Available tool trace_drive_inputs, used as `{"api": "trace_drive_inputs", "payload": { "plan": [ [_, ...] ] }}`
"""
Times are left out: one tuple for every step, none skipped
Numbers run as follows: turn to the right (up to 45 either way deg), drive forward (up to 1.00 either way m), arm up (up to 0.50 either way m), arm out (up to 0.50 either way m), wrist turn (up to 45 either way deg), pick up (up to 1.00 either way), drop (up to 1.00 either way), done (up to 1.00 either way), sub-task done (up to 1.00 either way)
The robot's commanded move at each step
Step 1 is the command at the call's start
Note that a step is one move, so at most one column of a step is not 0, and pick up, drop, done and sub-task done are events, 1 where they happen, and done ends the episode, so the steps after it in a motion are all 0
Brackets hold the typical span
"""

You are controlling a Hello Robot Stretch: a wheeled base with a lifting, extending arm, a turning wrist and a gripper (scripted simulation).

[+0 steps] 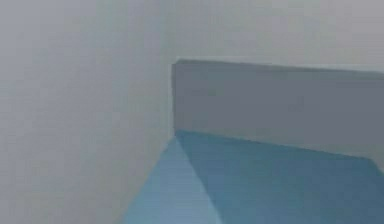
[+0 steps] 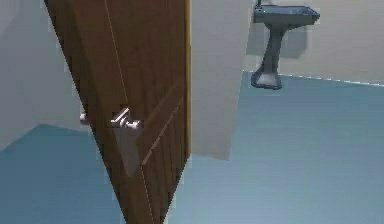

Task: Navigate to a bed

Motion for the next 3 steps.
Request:
{"api": "trace_drive_inputs", "payload": {
  "plan": [
    [12.0,0.00,0.00,0.00,0.0,0.00,0.00,0.00,0.00],
    [3.0,0.00,0.00,0.00,0.0,0.00,0.00,0.00,0.00],
    [0.0,0.75,0.00,0.00,0.0,0.00,0.00,0.00,0.00]
  ]
}}
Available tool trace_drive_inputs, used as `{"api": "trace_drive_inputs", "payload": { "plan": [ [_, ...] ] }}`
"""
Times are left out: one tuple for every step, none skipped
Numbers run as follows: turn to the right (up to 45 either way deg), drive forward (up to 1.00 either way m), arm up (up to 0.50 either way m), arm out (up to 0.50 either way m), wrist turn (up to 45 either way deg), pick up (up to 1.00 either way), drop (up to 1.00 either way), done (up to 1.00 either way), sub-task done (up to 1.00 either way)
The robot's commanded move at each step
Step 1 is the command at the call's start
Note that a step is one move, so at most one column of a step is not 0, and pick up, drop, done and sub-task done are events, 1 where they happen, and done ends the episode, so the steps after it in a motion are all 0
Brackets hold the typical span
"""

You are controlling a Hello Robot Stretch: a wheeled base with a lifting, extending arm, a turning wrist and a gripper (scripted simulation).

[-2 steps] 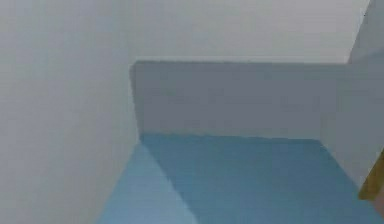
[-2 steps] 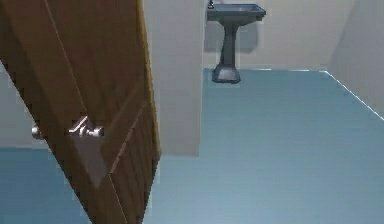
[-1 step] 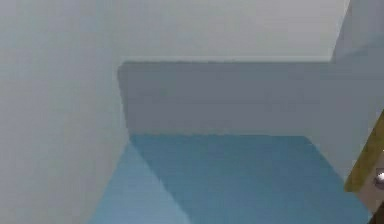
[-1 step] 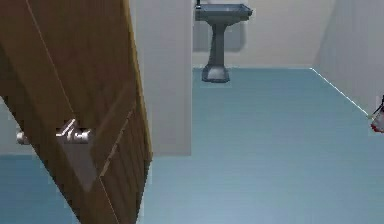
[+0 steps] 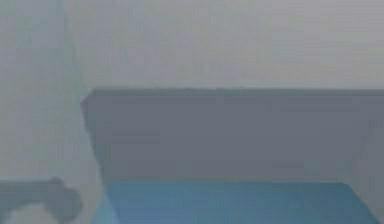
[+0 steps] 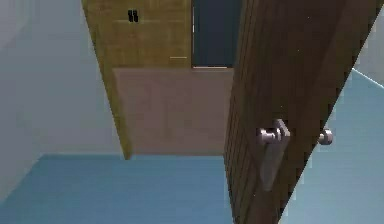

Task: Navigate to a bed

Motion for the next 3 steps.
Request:
{"api": "trace_drive_inputs", "payload": {
  "plan": [
    [45.0,0.00,0.00,0.00,0.0,0.00,0.00,0.00,0.00],
    [18.0,0.00,0.00,0.00,0.0,0.00,0.00,0.00,0.00],
    [0.0,0.80,0.00,0.00,0.0,0.00,0.00,0.00,0.00]
  ]
}}
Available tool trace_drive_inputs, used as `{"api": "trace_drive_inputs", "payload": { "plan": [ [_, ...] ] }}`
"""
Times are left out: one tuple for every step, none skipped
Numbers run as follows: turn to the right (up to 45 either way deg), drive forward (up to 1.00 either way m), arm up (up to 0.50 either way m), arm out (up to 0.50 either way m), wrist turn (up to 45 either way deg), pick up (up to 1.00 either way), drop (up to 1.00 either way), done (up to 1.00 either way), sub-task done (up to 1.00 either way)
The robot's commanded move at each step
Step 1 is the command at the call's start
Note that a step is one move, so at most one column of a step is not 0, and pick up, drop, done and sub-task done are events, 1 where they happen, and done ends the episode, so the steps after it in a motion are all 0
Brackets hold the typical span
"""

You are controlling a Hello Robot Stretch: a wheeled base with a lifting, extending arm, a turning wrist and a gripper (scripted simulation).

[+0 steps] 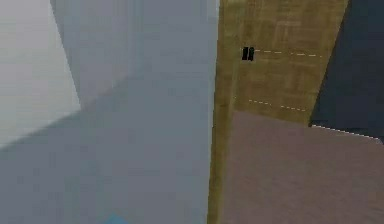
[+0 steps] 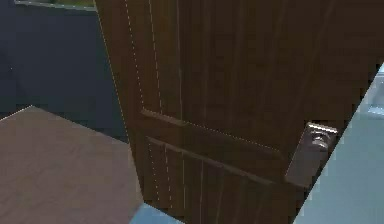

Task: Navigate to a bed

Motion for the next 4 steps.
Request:
{"api": "trace_drive_inputs", "payload": {
  "plan": [
    [45.0,0.00,0.00,0.00,0.0,0.00,0.00,0.00,0.00],
    [24.0,0.00,0.00,0.00,0.0,0.00,0.00,0.00,0.00],
    [0.0,0.45,0.00,0.00,0.0,0.00,0.00,0.00,0.00],
    [-39.0,0.00,0.00,0.00,0.0,0.00,0.00,0.00,0.00]
  ]
}}
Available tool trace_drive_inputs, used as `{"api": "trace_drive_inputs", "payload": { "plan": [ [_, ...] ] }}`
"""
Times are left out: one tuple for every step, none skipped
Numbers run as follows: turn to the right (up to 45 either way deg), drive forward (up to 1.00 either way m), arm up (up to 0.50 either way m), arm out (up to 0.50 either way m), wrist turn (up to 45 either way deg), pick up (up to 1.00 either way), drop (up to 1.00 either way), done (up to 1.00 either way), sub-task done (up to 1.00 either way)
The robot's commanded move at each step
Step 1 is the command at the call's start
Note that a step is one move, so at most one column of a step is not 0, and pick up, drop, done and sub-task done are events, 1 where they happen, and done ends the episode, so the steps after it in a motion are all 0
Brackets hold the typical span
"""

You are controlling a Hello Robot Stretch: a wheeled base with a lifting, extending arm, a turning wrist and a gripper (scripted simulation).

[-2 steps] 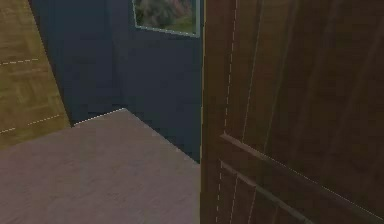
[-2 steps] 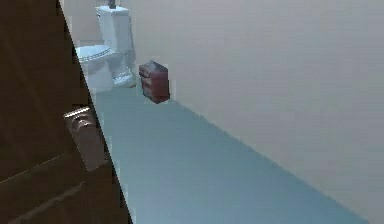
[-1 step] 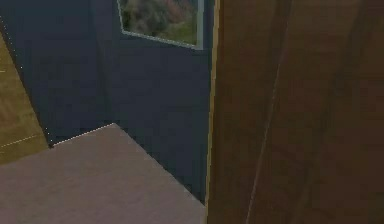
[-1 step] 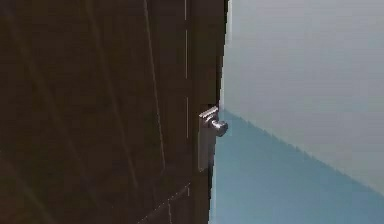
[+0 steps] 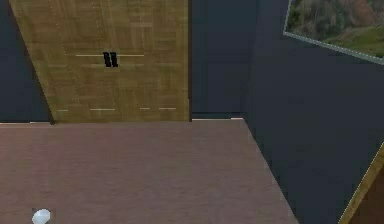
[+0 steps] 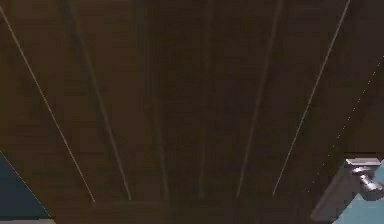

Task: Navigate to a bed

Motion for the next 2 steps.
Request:
{"api": "trace_drive_inputs", "payload": {
  "plan": [
    [0.0,0.25,0.00,0.00,0.0,0.00,0.00,0.00,0.00],
    [-30.0,0.00,0.00,0.00,0.0,0.00,0.00,0.00,0.00]
  ]
}}
